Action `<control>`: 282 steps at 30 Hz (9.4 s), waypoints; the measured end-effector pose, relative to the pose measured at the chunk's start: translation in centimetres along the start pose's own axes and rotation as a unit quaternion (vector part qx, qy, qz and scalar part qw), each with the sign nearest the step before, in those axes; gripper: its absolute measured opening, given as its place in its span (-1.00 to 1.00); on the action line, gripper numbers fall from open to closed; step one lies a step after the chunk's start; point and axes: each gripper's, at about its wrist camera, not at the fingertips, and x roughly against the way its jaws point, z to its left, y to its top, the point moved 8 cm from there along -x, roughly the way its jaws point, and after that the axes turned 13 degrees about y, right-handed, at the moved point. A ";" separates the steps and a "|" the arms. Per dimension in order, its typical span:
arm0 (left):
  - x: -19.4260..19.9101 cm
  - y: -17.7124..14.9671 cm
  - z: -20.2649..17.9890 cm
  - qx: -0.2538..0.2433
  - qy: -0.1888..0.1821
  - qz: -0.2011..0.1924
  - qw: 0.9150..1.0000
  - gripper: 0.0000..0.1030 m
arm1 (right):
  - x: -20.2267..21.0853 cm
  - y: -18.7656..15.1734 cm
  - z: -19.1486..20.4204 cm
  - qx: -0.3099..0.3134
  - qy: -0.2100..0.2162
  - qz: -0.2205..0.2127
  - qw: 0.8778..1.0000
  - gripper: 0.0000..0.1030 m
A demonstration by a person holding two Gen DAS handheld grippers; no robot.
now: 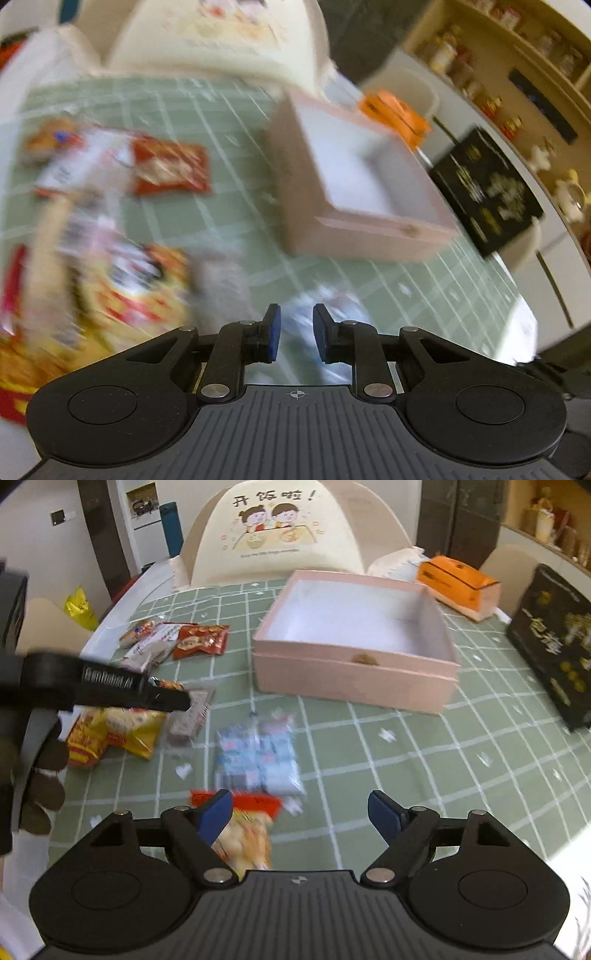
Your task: Organize snacks
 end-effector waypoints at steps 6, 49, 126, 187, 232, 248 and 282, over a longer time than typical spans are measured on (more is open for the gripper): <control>1.5 -0.5 -0.4 0.026 0.025 -0.015 0.999 -0.49 | 0.0 -1.7 0.1 -0.025 0.048 0.007 0.999 0.58; -4.1 -1.8 -7.9 -0.003 0.184 -0.033 0.982 0.49 | -1.4 -4.4 -10.0 0.048 0.018 0.014 0.999 0.90; 9.4 -4.1 14.7 0.075 0.047 -0.107 0.990 0.14 | -17.7 12.3 10.4 0.085 0.097 0.121 0.984 -0.47; 5.8 -7.2 6.7 -0.106 0.120 -0.001 0.987 -0.08 | -5.1 -0.3 7.0 0.031 0.087 0.032 0.995 -0.10; 10.7 5.6 -3.8 -0.077 -0.073 -0.171 0.980 -0.35 | 5.0 2.8 -2.3 -0.031 0.047 -0.037 0.998 -0.39; 4.0 10.7 0.6 0.055 -0.024 -0.110 0.992 -0.32 | 4.3 16.5 -6.8 0.000 -0.003 -0.127 0.992 -0.32; -0.8 3.7 13.0 -0.011 -0.010 -0.053 0.999 -0.26 | -8.9 10.2 6.8 0.009 0.046 0.015 0.999 0.39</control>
